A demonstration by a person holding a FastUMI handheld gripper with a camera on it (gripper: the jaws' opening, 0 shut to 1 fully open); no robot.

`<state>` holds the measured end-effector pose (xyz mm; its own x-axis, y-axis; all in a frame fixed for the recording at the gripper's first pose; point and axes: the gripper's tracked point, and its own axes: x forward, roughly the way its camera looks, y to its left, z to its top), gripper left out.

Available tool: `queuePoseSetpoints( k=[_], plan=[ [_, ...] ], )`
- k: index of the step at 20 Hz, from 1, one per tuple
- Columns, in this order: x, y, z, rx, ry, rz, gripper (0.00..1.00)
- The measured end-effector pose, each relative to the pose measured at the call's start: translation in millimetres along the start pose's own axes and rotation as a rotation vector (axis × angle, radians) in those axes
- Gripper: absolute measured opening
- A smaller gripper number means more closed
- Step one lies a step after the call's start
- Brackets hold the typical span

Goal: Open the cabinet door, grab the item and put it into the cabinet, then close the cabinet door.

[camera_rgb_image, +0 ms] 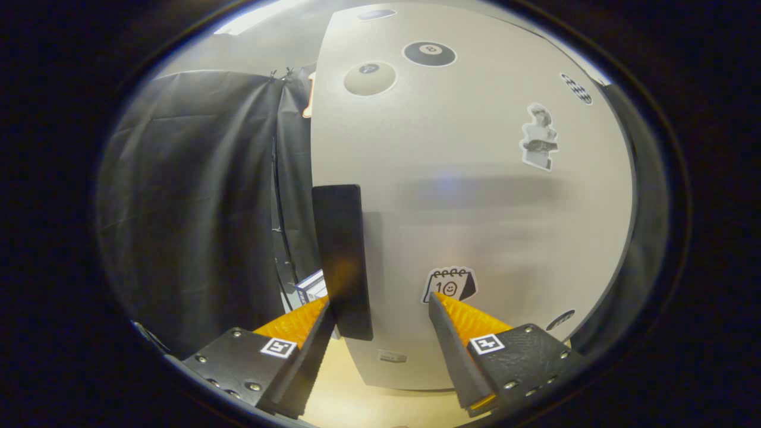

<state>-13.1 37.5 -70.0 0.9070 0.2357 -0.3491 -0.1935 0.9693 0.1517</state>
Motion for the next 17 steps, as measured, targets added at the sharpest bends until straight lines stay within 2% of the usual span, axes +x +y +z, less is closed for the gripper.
queuePoseSetpoints(
  k=[6, 11, 17],
  plan=[
    [-9.3, 2.8, -2.2, -0.018, -0.014, 0.023, 0.90],
    [-32.2, -1.9, 21.9, 0.010, -0.086, 0.066, 0.90],
    [-72.3, -56.5, 48.1, -0.010, -0.149, -0.013, 0.90]
  ],
)
